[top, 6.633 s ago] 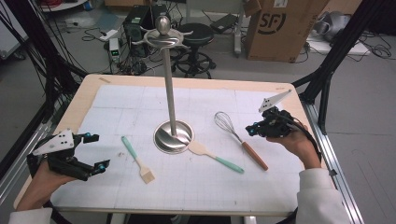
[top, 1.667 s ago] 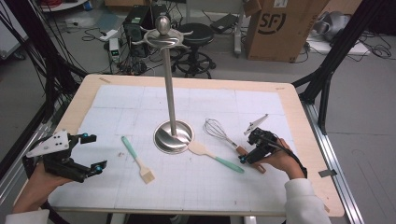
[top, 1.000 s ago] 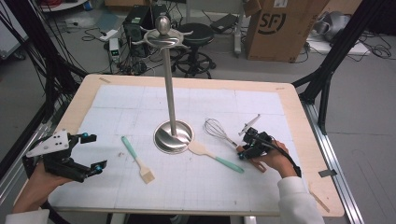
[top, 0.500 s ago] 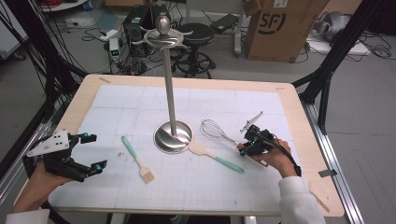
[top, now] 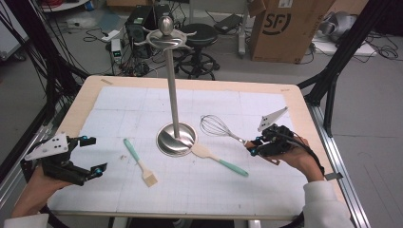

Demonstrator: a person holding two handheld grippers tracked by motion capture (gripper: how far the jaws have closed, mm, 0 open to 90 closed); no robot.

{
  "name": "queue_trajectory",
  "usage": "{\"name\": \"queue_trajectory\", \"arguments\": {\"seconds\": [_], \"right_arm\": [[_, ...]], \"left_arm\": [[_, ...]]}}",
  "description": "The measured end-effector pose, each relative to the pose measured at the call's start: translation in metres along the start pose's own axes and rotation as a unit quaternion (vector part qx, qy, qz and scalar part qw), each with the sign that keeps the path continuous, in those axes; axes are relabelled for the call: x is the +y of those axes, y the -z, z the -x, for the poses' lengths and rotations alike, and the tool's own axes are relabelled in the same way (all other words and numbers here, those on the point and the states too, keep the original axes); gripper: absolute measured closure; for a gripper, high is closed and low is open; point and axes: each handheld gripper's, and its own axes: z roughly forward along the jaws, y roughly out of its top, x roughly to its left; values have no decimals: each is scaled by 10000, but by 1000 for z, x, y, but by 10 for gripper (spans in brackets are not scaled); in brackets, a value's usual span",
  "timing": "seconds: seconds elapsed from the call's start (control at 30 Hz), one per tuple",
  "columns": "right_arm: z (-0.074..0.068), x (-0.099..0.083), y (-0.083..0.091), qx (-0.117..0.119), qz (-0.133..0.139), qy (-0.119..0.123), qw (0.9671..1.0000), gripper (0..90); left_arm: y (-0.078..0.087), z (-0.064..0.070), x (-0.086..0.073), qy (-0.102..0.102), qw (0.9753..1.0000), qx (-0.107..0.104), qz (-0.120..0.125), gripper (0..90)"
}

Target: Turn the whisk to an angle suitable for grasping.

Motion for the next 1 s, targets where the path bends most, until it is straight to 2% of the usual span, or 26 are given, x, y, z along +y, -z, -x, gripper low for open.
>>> {"name": "queue_trajectory", "arguments": {"seconds": [0.03, 0.2, 0.4, 0.73, 0.8, 1.0], "right_arm": [[0, 0, 0, 0, 0, 0, 10000, 703], [-9, 3, 23, 190, 369, 350, 9985, 703], [-22, 10, 38, 545, 781, 582, 9938, 702], [-39, 26, 35, 878, 981, 775, 9883, 702], [-42, 33, 31, 952, 1038, 821, 9866, 702], [-55, 56, 21, 976, 1127, 987, 9839, 703]], "left_arm": [[0, 0, 0, -5, 10000, 2, -1, 16], [1, 0, 1, -13, 10000, 6, 0, 16], [2, 0, 0, -1, 10000, 14, 15, 17], [7, -1, 0, -41, 10000, -90, 12, 16], [7, -1, 0, -40, 9999, -106, 14, 17], [9, 0, 1, -83, 9999, -140, 17, 16]]}}
